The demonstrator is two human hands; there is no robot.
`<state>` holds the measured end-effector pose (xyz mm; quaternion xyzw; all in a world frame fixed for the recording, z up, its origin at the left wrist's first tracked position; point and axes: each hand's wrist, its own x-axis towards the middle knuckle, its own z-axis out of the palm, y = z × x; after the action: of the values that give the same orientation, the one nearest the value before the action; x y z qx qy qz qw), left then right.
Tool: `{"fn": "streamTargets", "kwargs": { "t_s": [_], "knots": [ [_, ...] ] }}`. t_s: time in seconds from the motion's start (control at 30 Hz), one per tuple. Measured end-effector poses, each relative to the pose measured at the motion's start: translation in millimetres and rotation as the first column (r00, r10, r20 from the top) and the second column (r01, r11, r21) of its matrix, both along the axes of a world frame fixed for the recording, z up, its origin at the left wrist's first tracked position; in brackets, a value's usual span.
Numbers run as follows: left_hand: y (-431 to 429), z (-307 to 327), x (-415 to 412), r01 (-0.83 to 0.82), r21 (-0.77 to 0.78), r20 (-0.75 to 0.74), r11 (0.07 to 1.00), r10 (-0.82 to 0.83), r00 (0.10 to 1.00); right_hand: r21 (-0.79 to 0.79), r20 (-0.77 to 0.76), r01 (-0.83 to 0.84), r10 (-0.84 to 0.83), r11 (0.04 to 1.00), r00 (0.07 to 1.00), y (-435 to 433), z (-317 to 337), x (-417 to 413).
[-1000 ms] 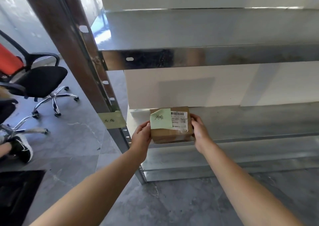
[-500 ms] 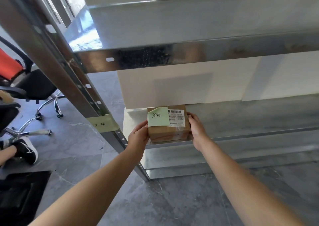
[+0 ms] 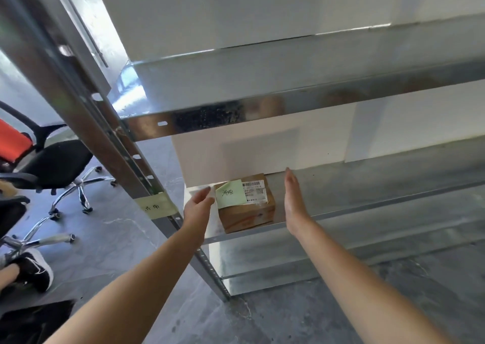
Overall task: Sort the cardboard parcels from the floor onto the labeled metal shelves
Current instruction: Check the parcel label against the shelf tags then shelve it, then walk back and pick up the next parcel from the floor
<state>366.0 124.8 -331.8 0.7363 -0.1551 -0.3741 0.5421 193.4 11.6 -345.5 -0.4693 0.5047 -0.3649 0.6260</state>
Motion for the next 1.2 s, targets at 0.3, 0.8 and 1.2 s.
{"fn": "streamTargets", "kwargs": {
  "t_s": [0.3, 0.8, 1.2],
  "knots": [
    [8.4, 67.6, -57.3, 0.296, -0.123, 0.379, 0.947, -0.23, 0.896, -0.302, -0.129, 0.056, -0.099, 0.952, 0.987, 29.4, 68.1, -68.3],
    [64.3, 143.0, -210.6, 0.786, -0.174, 0.759, 0.593, -0.428, 0.49, -0.585, -0.277, 0.317, -0.552, 0.746, 0.787, 166.4, 153.1, -206.8],
    [109.2, 139.1, -308.4, 0.893, -0.143, 0.813, 0.428, -0.464, 0.352, -0.717, -0.414, 0.392, -0.804, 0.577, 0.427, 261.7, 170.7, -321.2]
  ]
}}
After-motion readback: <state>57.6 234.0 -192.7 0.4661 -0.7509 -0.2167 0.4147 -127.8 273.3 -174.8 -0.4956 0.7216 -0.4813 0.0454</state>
